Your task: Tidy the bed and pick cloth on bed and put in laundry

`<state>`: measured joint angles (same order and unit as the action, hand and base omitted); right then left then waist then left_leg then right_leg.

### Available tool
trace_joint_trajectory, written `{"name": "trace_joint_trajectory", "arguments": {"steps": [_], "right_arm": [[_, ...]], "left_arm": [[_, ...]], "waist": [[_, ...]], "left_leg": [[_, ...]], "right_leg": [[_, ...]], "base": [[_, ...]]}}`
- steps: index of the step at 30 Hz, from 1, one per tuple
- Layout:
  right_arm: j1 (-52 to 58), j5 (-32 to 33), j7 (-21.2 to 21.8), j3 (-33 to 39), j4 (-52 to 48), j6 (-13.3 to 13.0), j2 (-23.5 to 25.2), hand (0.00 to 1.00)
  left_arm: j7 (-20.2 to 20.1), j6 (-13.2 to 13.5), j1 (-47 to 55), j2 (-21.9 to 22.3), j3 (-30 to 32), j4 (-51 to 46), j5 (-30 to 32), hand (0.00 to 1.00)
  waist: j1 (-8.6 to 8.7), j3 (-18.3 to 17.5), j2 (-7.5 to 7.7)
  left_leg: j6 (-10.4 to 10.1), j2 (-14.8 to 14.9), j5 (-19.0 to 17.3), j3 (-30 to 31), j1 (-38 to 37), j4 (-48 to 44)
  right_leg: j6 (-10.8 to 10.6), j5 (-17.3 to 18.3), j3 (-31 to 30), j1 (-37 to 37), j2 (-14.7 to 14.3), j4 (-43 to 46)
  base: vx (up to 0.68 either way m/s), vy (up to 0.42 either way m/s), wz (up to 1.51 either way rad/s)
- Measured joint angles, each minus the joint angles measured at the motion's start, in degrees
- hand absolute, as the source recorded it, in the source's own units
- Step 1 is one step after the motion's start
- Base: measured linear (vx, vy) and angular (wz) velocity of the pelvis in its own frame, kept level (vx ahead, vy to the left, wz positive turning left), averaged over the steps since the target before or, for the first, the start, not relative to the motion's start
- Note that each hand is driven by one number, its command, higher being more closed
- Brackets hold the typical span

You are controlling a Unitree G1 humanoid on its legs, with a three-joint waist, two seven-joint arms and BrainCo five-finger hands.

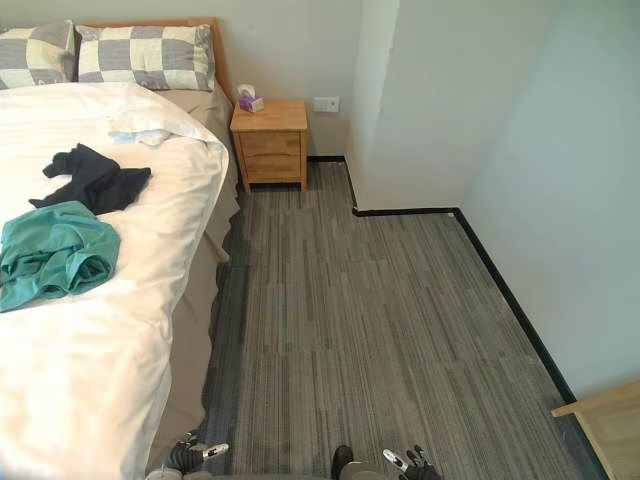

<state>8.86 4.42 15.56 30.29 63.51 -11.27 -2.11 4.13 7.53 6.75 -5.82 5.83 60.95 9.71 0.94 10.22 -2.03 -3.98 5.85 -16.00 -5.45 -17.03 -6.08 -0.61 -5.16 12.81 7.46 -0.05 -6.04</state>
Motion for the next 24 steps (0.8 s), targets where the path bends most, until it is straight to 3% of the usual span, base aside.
{"name": "trace_joint_trajectory", "arguments": {"steps": [2, 8, 9, 10, 11, 14, 16, 18, 21, 23, 24], "right_arm": [[0.19, 0.83, -0.04, 0.03, -0.06, 0.0, 0.13, 0.0], [3.62, 7.32, -2.54, -0.33, -5.0, -0.5, 2.52, 0.0], [3.8, 7.84, -3.05, -0.92, -5.42, -0.59, 2.68, 0.0], [4.14, 8.84, -4.23, -2.86, -6.37, -0.59, 2.57, 0.0], [4.51, 9.5, -5.19, -4.56, -7.81, -0.52, 2.93, 0.0], [4.36, 11.01, -6.99, -6.54, -8.54, -0.37, 3.3, 0.0], [4.47, 12.35, -7.08, -6.48, -8.61, -0.47, 3.3, 0.0], [5.2, 12.91, -7.12, -6.6, -8.35, -0.4, 3.24, 0.0], [5.53, 13.36, -7.1, -7.89, -7.88, -0.59, 3.39, 0.0], [5.15, 13.38, -7.11, -8.37, -7.68, -0.97, 3.25, 0.0], [5.03, 13.38, -7.07, -8.02, -7.7, -0.86, 2.67, 0.0]], "left_arm": [[0.01, -0.01, 0.14, 0.51, 1.69, 0.0, -0.43, 0.0], [0.07, -1.01, 2.17, 4.09, 9.05, -0.85, -12.19, 0.0], [0.07, -1.0, 2.32, 4.48, 9.29, -1.23, -13.84, 0.0], [0.06, -0.96, 2.4, 4.78, 10.19, -1.35, -16.79, 0.0], [-0.01, -0.99, 2.41, 4.62, 11.19, -1.46, -19.9, 0.0], [-0.09, -2.32, 2.29, 4.35, 12.36, -1.83, -25.52, 0.0], [-0.23, -3.28, 1.19, 4.48, 12.2, -2.25, -25.98, 0.0], [-0.57, -3.15, 1.25, 4.69, 12.24, -2.44, -25.81, 0.0], [-1.49, -3.58, 1.22, 5.13, 14.8, -2.48, -25.31, 0.0], [-2.68, -4.86, 1.12, 5.19, 16.39, -2.93, -23.97, 0.0], [-3.57, -5.41, 1.03, 5.65, 17.11, -2.72, -23.11, 0.0]], "waist": [[-0.01, 0.01, 0.01], [-0.53, -0.59, -0.6], [-0.72, -0.39, -0.84], [-1.15, -0.21, -0.61], [-1.34, -0.04, 0.65], [-1.93, 0.83, 2.12], [-1.18, 1.62, 1.41], [-1.1, 1.35, 1.03], [-1.3, 1.24, 1.47], [-1.33, 1.06, 1.79], [-0.99, 0.78, 1.0]], "left_leg": [[0.04, -0.04, -0.02, -0.04, 0.22, 0.03], [1.17, 0.21, -1.36, -0.74, 4.42, -2.4], [1.32, 0.32, -1.66, -1.12, 4.65, -3.0], [1.88, 0.11, -2.37, -1.96, 5.49, -4.49], [2.58, -0.97, -3.66, -2.88, 6.5, -6.69], [3.65, -2.77, -6.32, -1.87, 6.81, -11.02], [4.47, -2.78, -6.46, 0.81, 5.67, -10.67], [4.44, -1.42, -6.98, 2.55, 4.72, -10.91], [2.98, 0.31, -9.87, 4.42, 3.75, -11.67], [2.42, 0.45, -12.65, 5.23, 3.19, -12.91], [1.91, 1.48, -14.54, 5.97, 1.81, -13.22]], "right_leg": [[-0.2, 0.15, -0.03, -0.4, 0.03, 0.02], [-0.2, 1.29, -0.11, -3.97, 0.22, 2.28], [-0.37, 2.86, -0.16, -5.6, 0.46, 5.55], [-0.26, 6.79, -0.47, -9.74, 1.97, 14.45], [-0.27, 10.92, -0.72, -14.22, 4.25, 23.85], [-1.45, 14.32, -0.45, -18.95, 8.46, 37.52], [-3.1, 13.15, 0.81, -20.68, 10.0, 43.21], [-3.05, 15.07, 0.25, -21.27, 8.85, 40.71], [-2.31, 14.4, -0.83, -24.13, 8.24, 37.06], [-1.4, 15.15, -1.21, -25.3, 8.98, 39.23], [0.44, 17.46, -0.67, -25.68, 8.96, 43.26]], "base": [[0.0, 0.0, 0.0], [0.03, 0.023, -0.03], [0.04, 0.062, -0.08], [0.01, 0.093, -0.03], [0.01, 0.094, -0.03], [0.0, 0.042, 0.08], [0.05, 0.014, 0.61], [0.08, -0.022, 0.56], [0.17, -0.138, 0.32], [0.25, -0.219, 0.22], [0.44, -0.319, 0.32]]}}
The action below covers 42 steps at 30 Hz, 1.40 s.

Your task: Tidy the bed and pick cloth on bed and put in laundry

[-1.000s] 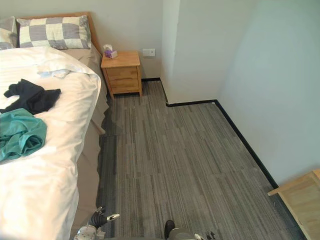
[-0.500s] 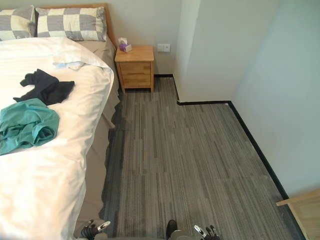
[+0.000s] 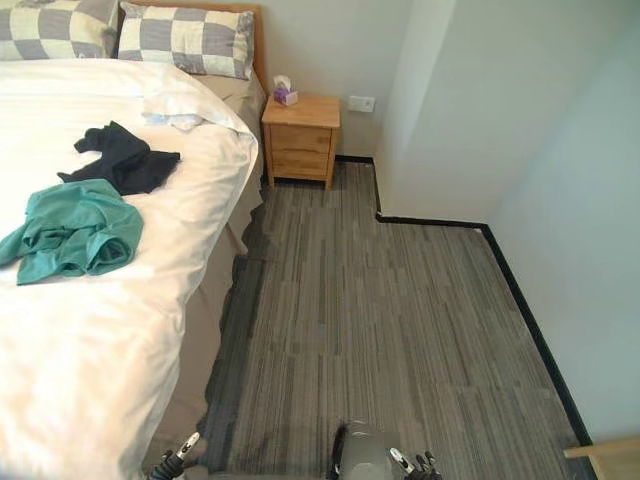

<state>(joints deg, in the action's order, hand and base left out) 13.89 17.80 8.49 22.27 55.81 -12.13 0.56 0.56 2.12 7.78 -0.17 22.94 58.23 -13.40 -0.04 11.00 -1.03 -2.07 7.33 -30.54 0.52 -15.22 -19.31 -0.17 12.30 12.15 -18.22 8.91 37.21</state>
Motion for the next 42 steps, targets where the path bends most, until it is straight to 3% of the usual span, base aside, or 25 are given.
{"name": "trace_joint_trajectory", "arguments": {"steps": [2, 3, 4, 7, 8, 10, 13, 14, 15, 16, 17, 21, 23, 24, 25, 26, 27, 29, 31, 33, 35, 36, 37, 39, 42], "right_arm": [[1.11, -0.5, -0.18, 0.19, -0.02, 0.94, -1.74, 0.0], [1.09, -1.33, -0.24, 1.28, -0.38, 1.62, -2.16, 0.0], [1.08, -2.54, -0.21, 1.92, -0.73, 2.03, -2.33, 0.0], [-0.14, -6.27, -0.16, 1.58, -0.16, 2.22, -2.81, 0.0], [-0.24, -6.8, -0.13, 1.21, -0.18, 2.27, -2.76, 0.0], [-0.78, -6.84, 0.16, -0.5, -0.3, 2.28, -2.88, 0.0], [-3.88, -7.1, 0.51, -1.24, -0.33, 1.95, -2.1, 0.0], [-4.57, -7.85, 0.55, -0.79, -0.46, 1.59, -1.47, 0.0], [-4.93, -8.0, 0.63, -0.88, -0.61, 1.58, -1.14, 0.0], [-5.16, -8.04, 0.94, -1.17, -0.71, 1.62, -0.46, 0.0], [-5.22, -8.05, 1.19, -2.3, -1.24, 1.5, 1.39, 0.0], [-5.57, -9.11, 0.94, -1.27, -0.62, 2.35, 3.3, 0.0], [-5.66, -9.01, 0.0, 0.85, 1.93, 2.41, 2.18, 0.0], [-5.61, -8.5, -0.43, 2.31, 3.61, 2.39, 1.33, 0.0], [-6.05, -8.4, -1.17, 3.14, 4.39, 2.38, 1.02, 0.0], [-6.21, -8.44, -1.4, 3.09, 4.91, 2.39, 0.46, 0.0], [-5.72, -8.57, -1.53, 2.93, 4.92, 2.32, -0.48, 0.0], [-4.97, -8.95, -1.46, 2.77, 4.68, 1.73, -0.94, 0.0], [-3.29, -8.91, -1.43, 3.52, 3.44, 1.57, 0.4, 0.0], [-1.39, -8.18, -1.53, 4.29, 2.64, 1.68, 1.54, 0.0], [-0.8, -7.82, -1.42, 4.15, 2.26, 1.73, 1.76, 0.0], [-0.42, -7.87, -1.24, 3.97, 1.83, 1.7, 1.68, 0.0], [-0.62, -8.1, -1.26, 3.63, 1.55, 1.69, 0.61, 0.0], [-1.07, -8.61, -1.59, 2.95, 0.19, 1.01, 0.53, 0.0], [-1.49, -9.06, -2.01, 0.28, -0.49, 0.89, -1.3, 0.0]], "left_arm": [[-0.82, -0.28, 0.83, 2.15, 0.36, -0.2, 1.19, 0.0], [-1.72, -0.14, 0.27, 3.16, 0.19, -1.08, 1.9, 0.0], [-2.79, 0.42, 0.31, 3.48, 0.14, -1.38, 2.6, 0.0], [-3.29, 2.92, 0.58, 3.24, 0.09, -3.41, 6.01, 0.0], [-3.53, 3.64, 0.52, 3.17, -0.08, -4.03, 6.55, 0.0], [-4.77, 5.62, 0.09, 3.05, -1.78, -6.47, 7.88, 0.0], [-5.19, 7.22, -0.04, 2.03, -3.28, -7.75, 8.4, 0.0], [-5.15, 7.3, -0.14, 2.18, -3.33, -8.17, 8.28, 0.0], [-5.16, 7.3, -0.28, 2.27, -3.34, -8.44, 8.06, 0.0], [-5.1, 7.25, -0.58, 2.35, -3.86, -8.46, 7.7, 0.0], [-4.93, 7.1, -1.3, 1.56, -4.81, -8.46, 7.77, 0.0], [-4.26, 6.72, -1.84, 0.02, -5.54, -6.99, 7.18, 0.0], [-4.22, 5.92, -1.81, -1.52, -7.35, -5.97, 7.31, 0.0], [-4.28, 5.97, -1.75, -2.11, -8.37, -4.65, 7.67, 0.0], [-4.33, 6.01, -1.93, -2.74, -8.89, -4.42, 8.31, 0.0], [-4.32, 6.0, -2.18, -3.49, -9.39, -3.86, 8.6, 0.0], [-4.27, 5.92, -2.31, -4.13, -9.42, -2.72, 9.65, 0.0], [-4.29, 5.04, -2.09, -4.74, -9.54, -1.02, 9.72, 0.0], [-4.3, 3.79, -2.63, -4.64, -9.61, -0.69, 9.51, 0.0], [-4.3, 3.01, -3.05, -3.71, -9.85, -0.71, 9.52, 0.0], [-4.29, 3.02, -3.42, -2.27, -9.78, -0.72, 9.55, 0.0], [-4.23, 3.13, -3.53, -1.37, -9.19, -0.6, 9.64, 0.0], [-4.12, 3.27, -3.37, -0.59, -8.79, -0.13, 9.64, 0.0], [-3.73, 3.84, -3.66, 0.57, -8.96, -0.16, 9.79, 0.0], [-2.1, 3.79, -2.08, 1.29, -8.69, -0.73, 9.56, 0.0]], "waist": [[0.69, -3.19, -2.47], [0.68, -3.48, -3.65], [0.48, -3.49, -4.26], [0.21, -2.91, -4.27], [0.09, -2.74, -3.83], [-0.99, -2.06, -2.31], [-1.35, -0.54, 0.28], [-1.74, -0.42, 0.57], [-2.44, -0.34, 0.61], [-3.79, -0.48, 1.9], [-3.4, -1.55, 2.86], [-3.73, -1.26, 3.78], [-3.61, -1.37, 3.86], [-3.14, -1.51, 3.74], [-2.28, -1.06, 4.49], [-1.94, -0.41, 5.05], [-1.01, 0.17, 4.28], [-0.12, 0.51, 3.44], [1.04, 0.57, 3.3], [1.22, 0.62, 3.2], [1.12, 0.64, 3.19], [1.43, 0.98, 2.09], [1.15, 1.08, 0.95], [0.96, 1.67, 0.02], [1.62, 0.35, -0.46]], "left_leg": [[-0.7, 2.44, 0.42, 0.24, 2.64, -7.46], [-0.01, 3.64, 4.05, -0.15, 8.77, -20.82], [-2.24, 5.08, 11.27, 0.23, 13.7, -31.74], [-2.34, 8.8, 13.94, -0.12, 24.77, -55.0], [-2.23, 8.55, 13.9, -0.33, 26.99, -56.06], [-0.91, 6.81, 13.11, -3.9, 33.71, -49.46], [0.17, 2.03, 14.56, -14.43, 35.05, -19.9], [1.63, 0.34, 20.16, -17.56, 34.57, -6.97], [3.05, -0.09, 25.33, -18.17, 34.16, -2.95], [6.26, -1.39, 30.61, -19.34, 32.11, -0.89], [6.46, -2.48, 28.59, -20.45, 31.58, -1.36], [9.26, -1.37, 22.32, -21.97, 31.67, -11.33], [8.38, -3.19, 18.87, -21.13, 28.29, -10.79], [7.52, -5.02, 14.57, -19.48, 24.67, -7.1], [8.03, -6.74, 13.59, -19.15, 22.45, -6.21], [7.9, -7.53, 12.98, -19.01, 19.86, -5.16], [7.6, -7.37, 12.4, -18.92, 15.75, -3.39], [7.05, -6.9, 12.04, -18.4, 9.67, 0.81], [5.68, -5.51, 10.43, -16.22, 4.71, 3.45], [3.53, -3.49, 8.78, -13.59, 1.24, 4.34], [1.52, -2.21, 7.14, -11.9, -0.93, 4.72], [-0.09, -0.47, 6.04, -10.64, -2.73, 4.95], [-0.24, 1.05, 6.43, -10.7, -3.97, 5.23], [-1.43, 1.1, 8.65, -10.62, -5.33, 4.91], [-1.27, 2.48, 9.84, -7.66, -3.15, -5.64]], "right_leg": [[0.03, 5.75, 2.58, -0.52, -1.66, 2.6], [0.67, 8.02, 3.21, -0.05, -2.29, 3.59], [1.39, 9.75, 3.2, 2.34, -3.49, 2.98], [2.6, 11.71, 3.29, 12.17, -7.45, -3.2], [2.66, 11.72, 3.33, 14.26, -7.77, -5.05], [2.58, 11.11, 3.39, 20.47, -7.72, -11.61], [1.58, 10.24, 2.42, 28.08, -5.13, -17.74], [0.03, 10.46, 1.17, 29.97, -4.29, -18.77], [-1.17, 10.66, 0.29, 31.05, -3.9, -19.28], [-2.55, 10.52, -2.08, 33.02, -2.85, -20.62], [-3.54, 8.09, -2.73, 34.03, -1.22, -21.79], [-3.32, -0.38, -5.82, 36.65, -0.83, -22.28], [-6.0, -3.61, -5.75, 34.36, 0.87, -13.09], [-7.13, -7.11, -5.56, 29.5, 2.52, -0.78], [-7.22, -10.59, -6.33, 24.68, 4.7, 10.61], [-6.84, -9.75, -6.69, 19.8, 6.18, 21.36], [-5.04, -6.86, -6.32, 13.62, 6.13, 30.14], [-4.76, -3.72, -5.01, 6.55, 4.47, 32.68], [-4.41, -1.53, -1.15, 0.66, 2.63, 24.73], [-3.69, -1.79, 4.69, -0.32, 2.03, 5.64], [-2.91, -4.76, 5.9, -0.4, 1.09, -10.62], [0.95, -11.02, 5.67, 0.42, -0.36, -12.52], [3.23, -9.8, 5.79, 1.08, -1.63, -10.89], [5.4, -4.25, 5.42, -0.54, 0.17, -1.57], [4.36, 7.35, 4.9, -0.38, 0.84, 6.85]], "base": [[0.49, -0.255, 0.28], [0.55, -0.249, 0.07], [0.53, -0.25, 0.0], [0.5, -0.205, -0.14], [0.55, -0.143, -0.09], [0.51, -0.064, -0.12], [0.52, 0.056, -0.29], [0.6, 0.104, -0.53], [0.6, 0.156, -0.81], [0.75, 0.23, -0.51], [0.63, 0.202, -0.39], [0.58, 0.228, -0.1], [0.44, 0.19, 0.09], [0.37, 0.152, 0.28], [0.44, 0.115, 0.34], [0.4, 0.063, 0.22], [0.46, 0.046, 0.05], [0.38, 0.016, 0.14], [0.41, -0.069, 0.49], [0.52, -0.184, 0.74], [0.61, -0.264, 0.75], [0.62, -0.26, 0.61], [0.71, -0.278, 0.57], [0.55, -0.207, 0.45], [0.5, -0.247, 0.21]]}}
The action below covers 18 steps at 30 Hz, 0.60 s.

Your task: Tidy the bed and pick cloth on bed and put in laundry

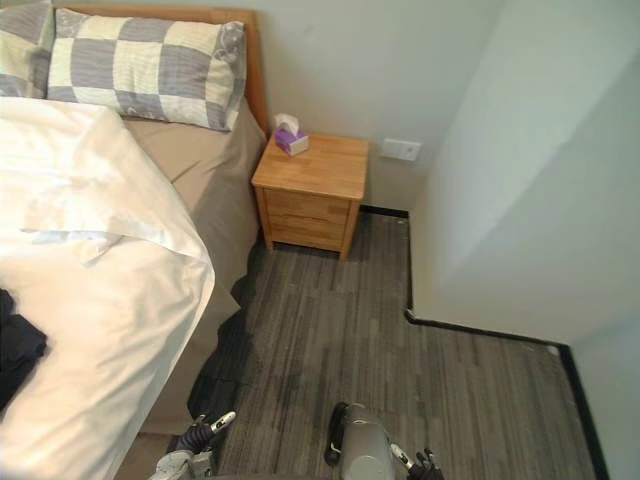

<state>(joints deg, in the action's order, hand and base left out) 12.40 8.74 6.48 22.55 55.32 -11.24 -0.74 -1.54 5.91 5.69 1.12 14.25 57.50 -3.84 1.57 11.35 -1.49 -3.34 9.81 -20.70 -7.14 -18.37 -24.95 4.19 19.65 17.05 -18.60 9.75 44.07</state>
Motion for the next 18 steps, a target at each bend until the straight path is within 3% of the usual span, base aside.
{"name": "trace_joint_trajectory", "arguments": {"steps": [1, 2, 3, 4, 5, 8, 10, 11, 12, 13, 15, 16, 17, 18], "right_arm": [[-0.29, -1.57, 0.03, -0.1, -0.53, 0.56, -0.97, 0.0], [-0.45, -2.88, 0.03, -0.19, -0.98, 0.73, -1.46, 0.0], [-0.47, -3.37, -0.02, -0.36, -0.9, 0.8, -1.8, 0.0], [-1.3, -4.76, -0.05, -0.61, -0.3, 0.79, -2.19, 0.0], [-1.56, -5.77, -0.03, -1.04, 0.94, 0.83, -2.14, 0.0], [-1.68, -6.36, 0.12, -2.58, 1.14, 0.88, -1.86, 0.0], [-3.39, -7.82, 0.48, -3.21, 1.57, 0.75, -1.57, 0.0], [-3.15, -8.72, 0.56, -3.11, 2.03, 0.73, -1.74, 0.0], [-3.36, -10.32, 0.19, -3.05, 2.03, 0.65, -1.73, 0.0], [-3.22, -11.53, -0.03, -2.63, 1.9, 0.66, -0.55, 0.0], [-3.72, -13.63, -0.29, -2.35, 2.13, 0.72, 0.39, 0.0], [-5.35, -15.29, -0.4, -2.38, 2.45, 0.83, 0.75, 0.0], [-5.91, -15.26, -0.39, -2.47, 2.66, 0.83, 0.9, 0.0], [-6.2, -15.23, -0.36, -2.79, 2.76, 0.71, 0.86, 0.0]], "left_arm": [[0.2, -0.08, 0.17, 0.6, 1.02, -0.09, -0.06, 0.0], [0.16, 0.04, 0.26, 1.12, 3.03, -0.33, -0.18, 0.0], [0.08, 0.15, 0.37, 1.31, 3.58, -0.37, -0.21, 0.0], [-0.16, 1.17, 0.45, 1.12, 4.51, -0.85, -0.59, 0.0], [-0.65, 1.93, 0.54, 0.13, 4.84, -2.05, -0.58, 0.0], [-1.21, 3.53, 1.09, -0.45, 4.89, -4.53, -0.83, 0.0], [-2.39, 4.61, 1.13, -0.35, 4.82, -5.73, -2.6, 0.0], [-2.38, 4.59, 1.01, -0.16, 4.58, -5.54, -2.75, 0.0], [-2.34, 4.29, 0.99, 0.06, 3.79, -5.15, -3.44, 0.0], [-2.33, 3.78, 0.47, -0.77, 3.57, -4.69, -3.67, 0.0], [-2.25, 2.54, -0.31, -1.43, 3.78, -4.51, -4.66, 0.0], [-1.7, 0.9, -0.65, -2.04, 3.72, -4.22, -6.15, 0.0], [-1.61, 0.52, -0.6, -2.29, 3.5, -3.98, -6.16, 0.0], [-1.13, -0.01, -0.48, -2.68, 2.06, -3.73, -6.12, 0.0]], "waist": [[-0.05, -0.48, -1.67], [-0.12, -0.31, -2.3], [-0.03, -0.19, -2.85], [-0.66, 0.41, -3.03], [-1.61, 0.87, -1.97], [-2.67, 0.73, -0.01], [-2.67, 1.03, 1.06], [-2.44, 0.87, 0.91], [-2.54, 0.2, 1.06], [-2.19, -0.45, 2.35], [-3.39, -0.91, 4.47], [-5.09, -0.89, 4.71], [-5.18, -0.97, 4.69], [-4.9, -1.19, 4.55]], "left_leg": [[-0.27, 2.15, 2.46, 1.85, 4.91, -10.66], [-1.44, 4.11, 10.48, 3.93, 10.97, -22.93], [-2.02, 5.6, 11.58, 4.86, 14.31, -29.8], [-1.31, 8.19, 10.47, 4.93, 19.97, -41.43], [-1.03, 8.03, 8.53, 4.5, 23.98, -45.75], [0.23, 5.02, 4.67, 1.16, 32.2, -39.93], [0.65, 1.77, 3.27, -10.46, 36.5, -23.76], [2.45, 1.26, 5.83, -18.2, 36.08, -16.22], [13.55, 0.9, 6.12, -29.93, 33.59, -10.65], [16.0, -0.92, 3.68, -31.47, 32.34, -9.17], [16.05, -2.85, 2.45, -31.1, 32.1, -8.09], [14.54, -3.13, 0.64, -28.58, 29.84, -7.68], [14.01, -3.54, 0.15, -26.79, 28.71, -7.38], [12.33, -4.55, -0.57, -23.21, 26.95, -5.91]], "right_leg": [[-0.21, 2.33, 0.73, 1.33, -1.76, -0.29], [0.1, 4.24, 0.86, 4.08, -3.5, -1.65], [-0.15, 5.01, 1.16, 6.0, -4.77, -3.07], [0.61, 5.27, 1.21, 10.86, -7.0, -6.44], [0.94, 5.29, 1.7, 16.19, -7.28, -10.1], [-0.02, 4.67, 2.85, 24.38, -6.75, -18.26], [-1.6, 3.98, 5.17, 30.12, -4.71, -23.64], [-3.37, 4.47, 6.93, 32.35, -4.42, -24.65], [-5.38, 5.46, 9.07, 34.82, -4.49, -24.85], [-6.11, 5.82, 10.83, 35.62, -3.02, -23.6], [-9.29, 3.74, 11.85, 34.99, -1.45, -21.14], [-10.16, -2.16, 11.87, 35.59, -1.75, -17.44], [-10.29, -5.31, 11.82, 35.36, -1.68, -14.16], [-10.83, -11.71, 10.17, 33.27, -1.37, -6.45]], "base": [[0.63, -0.264, -0.08], [0.62, -0.246, -0.01], [0.5, -0.187, 0.01], [0.51, -0.151, -0.06], [0.48, -0.128, -0.1], [0.47, -0.053, 0.01], [0.66, 0.044, 0.23], [0.8, 0.037, 0.63], [0.7, 0.004, 1.03], [0.7, -0.018, 1.17], [0.65, -0.048, 0.75], [0.61, -0.059, 0.5], [0.59, -0.061, 0.84], [0.43, -0.072, 1.27]]}}
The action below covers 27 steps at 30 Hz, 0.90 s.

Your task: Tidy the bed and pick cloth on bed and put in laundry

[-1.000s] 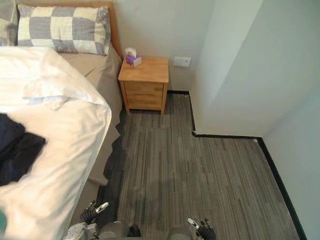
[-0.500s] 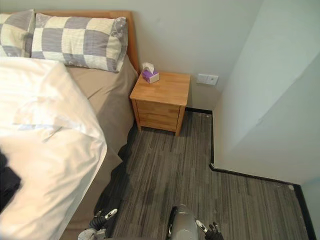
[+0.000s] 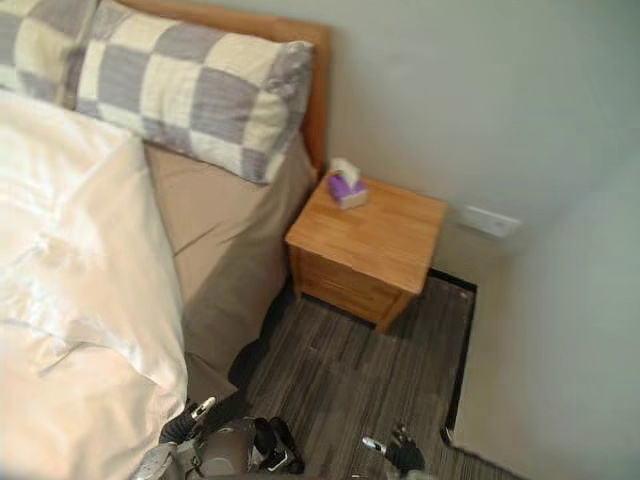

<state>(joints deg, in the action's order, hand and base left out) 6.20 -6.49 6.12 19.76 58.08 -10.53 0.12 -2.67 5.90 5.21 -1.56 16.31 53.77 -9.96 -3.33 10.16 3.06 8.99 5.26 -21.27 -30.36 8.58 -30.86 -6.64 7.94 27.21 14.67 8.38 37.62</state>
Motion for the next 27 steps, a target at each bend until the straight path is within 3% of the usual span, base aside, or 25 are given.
{"name": "trace_joint_trajectory", "arguments": {"steps": [1, 2, 4, 5, 6, 7, 8, 9, 10, 11, 13, 15, 17, 19, 20, 22, 23, 25, 27], "right_arm": [[-0.3, 0.13, 0.28, -0.79, 0.39, 0.02, -0.56, 0.0], [-0.64, 0.13, 0.43, -2.27, 0.36, 0.17, -1.73, 0.0], [-0.11, 0.0, 0.35, -2.88, -0.13, 0.18, -2.72, 0.0], [1.64, 0.53, -0.19, -3.11, -4.04, 0.15, -3.01, 0.0], [1.6, 0.77, -0.38, -3.42, -5.13, 0.11, -3.02, 0.0], [1.6, 1.92, -0.71, -4.61, -5.79, 0.23, -2.97, 0.0], [1.81, 2.32, -0.98, -5.48, -5.06, 0.29, -2.01, 0.0], [2.36, 2.68, -1.23, -6.2, -4.54, 0.33, -1.24, 0.0], [1.93, 3.32, -1.65, -6.38, -4.05, 0.23, -2.44, 0.0], [1.54, 3.14, -1.78, -7.17, -4.16, -0.3, -2.94, 0.0], [0.12, 2.8, -1.58, -9.91, -3.28, -0.47, -2.77, 0.0], [-0.18, 3.02, -0.54, -11.93, -2.44, 0.02, -2.79, 0.0], [-0.27, 4.99, -0.3, -11.8, -1.88, 1.21, -2.89, 0.0], [-0.02, 6.45, -1.03, -11.5, -1.95, 2.81, -2.76, 0.0], [-0.02, 6.42, -1.35, -11.35, -1.97, 3.02, -2.68, 0.0], [-0.02, 7.04, -1.91, -10.42, -1.88, 3.35, -2.25, 0.0], [-0.03, 8.2, -2.08, -9.63, -0.91, 3.43, -1.47, 0.0], [0.02, 11.57, -2.97, -7.83, -0.02, 3.91, -0.78, 0.0], [0.15, 15.3, -4.06, -6.35, 0.67, 3.93, -0.64, 0.0]], "left_arm": [[0.4, -0.19, -0.04, -0.89, -2.3, 0.8, 0.11, 0.0], [0.58, -0.2, -0.14, -1.5, -3.06, 1.77, -0.19, 0.0], [0.72, -0.1, -0.09, -1.13, -2.87, 2.37, -0.33, 0.0], [1.53, -0.17, 0.51, -0.06, -2.64, 2.56, -0.63, 0.0], [1.81, -0.17, 0.49, 0.13, -2.45, 2.5, -0.62, 0.0], [2.24, -0.17, 0.45, 0.16, -2.05, 2.42, -0.58, 0.0], [2.71, -0.33, 0.45, -0.29, -1.44, 2.13, -0.52, 0.0], [2.71, -0.35, 0.52, -1.03, -1.06, 1.66, -0.21, 0.0], [3.03, -0.74, 0.24, 0.2, 1.04, 2.36, -0.21, 0.0], [3.07, -0.26, 0.39, 2.06, 2.82, 1.84, -0.14, 0.0], [3.09, 0.34, 0.88, 3.27, 3.8, 2.02, -0.22, 0.0], [3.14, 1.31, 1.06, 3.94, 4.12, 1.99, -0.82, 0.0], [2.75, 2.46, 1.08, 4.41, 4.15, 1.88, -1.27, 0.0], [1.4, 3.8, 1.49, 4.42, 4.01, 1.28, -0.94, 0.0], [1.17, 3.87, 1.6, 4.4, 3.93, 1.22, -0.5, 0.0], [1.09, 3.82, 2.92, 3.11, 2.22, 1.18, -0.27, 0.0], [1.42, 3.45, 2.77, 1.55, 0.59, 1.35, -0.74, 0.0], [1.67, 3.19, 2.77, 0.57, -1.21, 2.09, -0.73, 0.0], [1.75, 3.24, 2.75, 0.08, -2.69, 2.79, -0.74, 0.0]], "waist": [[0.98, -0.04, 0.07], [0.93, -0.13, 0.78], [0.62, -0.06, -0.65], [1.35, -0.58, -3.28], [1.61, -0.47, -3.54], [2.55, -0.52, -2.93], [2.75, -0.48, -1.12], [2.45, -1.07, 0.95], [1.67, -1.5, -0.92], [0.32, -2.07, -1.57], [0.5, -2.22, -3.34], [0.77, -2.4, -3.63], [1.21, -2.22, -3.44], [2.0, -2.2, -3.42], [2.02, -2.21, -3.42], [1.99, -2.65, -2.9], [2.02, -2.8, -1.36], [2.16, -3.21, -0.99], [2.42, -3.2, -1.53]], "left_leg": [[-0.59, -0.95, -0.27, 3.58, -1.82, 1.14], [-1.11, -2.15, -0.25, 7.1, -4.95, 2.91], [-2.19, -2.49, 0.31, 11.59, -8.4, 5.6], [-4.35, -0.29, 1.43, 18.75, -11.36, 9.1], [-5.14, 0.52, 1.84, 21.22, -11.75, 9.83], [-7.13, 1.41, 1.85, 26.32, -11.5, 9.99], [-10.52, 0.92, 1.25, 31.12, -11.3, 8.98], [-11.97, 0.12, 0.64, 32.91, -10.43, 8.03], [-13.31, 2.82, -0.08, 36.24, -9.29, 6.62], [-12.77, 3.29, 1.39, 36.37, -8.91, 8.23], [-13.76, 4.18, 4.72, 35.47, -9.8, 11.77], [-14.36, 4.63, 8.45, 32.48, -9.58, 13.96], [-13.78, 5.56, 11.31, 26.41, -9.33, 14.56], [-12.22, 7.88, 10.36, 14.46, -7.65, 10.31], [-11.78, 8.06, 10.08, 12.48, -7.54, 10.0], [-12.74, 5.88, 10.7, 12.11, -8.25, 14.4], [-12.87, 3.4, 13.24, 12.38, -9.29, 18.63], [-12.75, 1.58, 15.49, 12.92, -10.83, 22.59], [-12.68, 0.68, 16.41, 13.26, -11.81, 24.47]], "right_leg": [[-2.33, 0.02, -5.95, -5.66, 0.19, 12.51], [-0.29, 3.24, -8.37, -10.44, 2.09, 23.07], [4.05, 6.01, -8.88, -14.79, 3.72, 26.36], [5.12, 9.6, -13.55, -21.3, 1.43, 21.51], [4.27, 10.45, -16.18, -23.37, 0.38, 18.6], [2.27, 10.85, -22.63, -26.44, -0.9, 10.61], [-0.08, 8.23, -29.54, -26.14, -0.98, -3.1], [-1.33, 4.31, -32.93, -25.34, -0.22, -12.08], [-1.84, 4.84, -31.42, -23.92, -2.19, -11.11], [-0.64, 5.69, -30.34, -23.34, -3.2, -12.21], [0.94, 6.75, -26.95, -22.0, -3.04, -12.55], [1.66, 7.19, -23.48, -20.6, -1.77, -12.92], [1.87, 7.11, -17.91, -17.43, 0.44, -14.5], [2.56, 7.45, -10.41, -13.87, 1.98, -15.22], [2.63, 7.57, -9.51, -13.57, 2.21, -15.0], [2.25, 9.19, -10.51, -13.35, 2.85, -14.98], [1.6, 9.59, -12.02, -13.42, 3.96, -16.14], [1.28, 8.62, -12.16, -12.86, 4.36, -17.99], [0.92, 8.12, -12.11, -12.02, 4.39, -19.24]], "base": [[0.53, -0.163, 1.7], [0.53, -0.206, 1.56], [0.55, -0.329, 1.39], [0.54, -0.427, 1.71], [0.3, -0.332, 2.4], [0.36, -0.471, 2.36], [0.34, -0.537, 2.33], [0.37, -0.67, 1.93], [0.32, -0.563, 1.19], [0.21, -0.389, 0.94], [0.16, -0.271, 0.78], [0.11, -0.228, 0.94], [0.07, -0.16, 1.23], [0.01, -0.077, 1.53], [-0.04, -0.001, 1.12], [-0.04, 0.037, 0.68], [0.0, 0.052, 0.33], [0.0, 0.084, 0.12], [0.01, 0.058, 0.06]]}}
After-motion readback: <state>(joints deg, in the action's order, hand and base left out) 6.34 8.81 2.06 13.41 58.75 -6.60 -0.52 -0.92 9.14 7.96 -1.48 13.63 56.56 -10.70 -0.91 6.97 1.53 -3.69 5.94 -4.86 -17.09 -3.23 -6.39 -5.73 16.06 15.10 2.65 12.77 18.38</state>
